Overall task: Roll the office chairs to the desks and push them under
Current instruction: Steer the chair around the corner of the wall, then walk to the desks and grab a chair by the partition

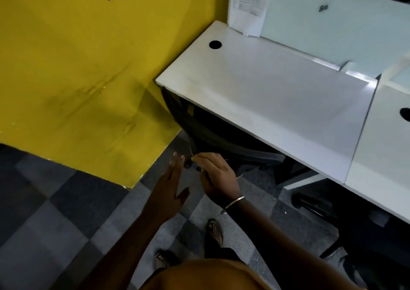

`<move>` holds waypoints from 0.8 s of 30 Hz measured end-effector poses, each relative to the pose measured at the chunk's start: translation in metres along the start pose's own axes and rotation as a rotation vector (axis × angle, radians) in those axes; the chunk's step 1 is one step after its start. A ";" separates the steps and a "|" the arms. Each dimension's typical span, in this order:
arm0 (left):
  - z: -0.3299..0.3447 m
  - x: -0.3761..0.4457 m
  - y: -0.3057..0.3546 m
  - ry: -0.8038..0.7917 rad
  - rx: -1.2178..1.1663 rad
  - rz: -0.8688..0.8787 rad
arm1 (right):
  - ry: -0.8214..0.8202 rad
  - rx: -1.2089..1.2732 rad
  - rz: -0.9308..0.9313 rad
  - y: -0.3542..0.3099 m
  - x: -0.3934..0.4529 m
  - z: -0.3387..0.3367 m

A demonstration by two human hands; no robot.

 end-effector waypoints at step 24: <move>-0.140 -0.412 -0.184 0.509 -0.261 -1.034 | -1.083 -0.195 -0.320 -0.256 -0.054 0.296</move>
Point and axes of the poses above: each hand's wrist, its own x-axis towards the middle knuckle, its own z-axis out of the palm, y = z × x, the point moved 10 cm from there along x, towards the middle knuckle, and after that the axes turned 8 degrees about -x, right-handed, at the moved point
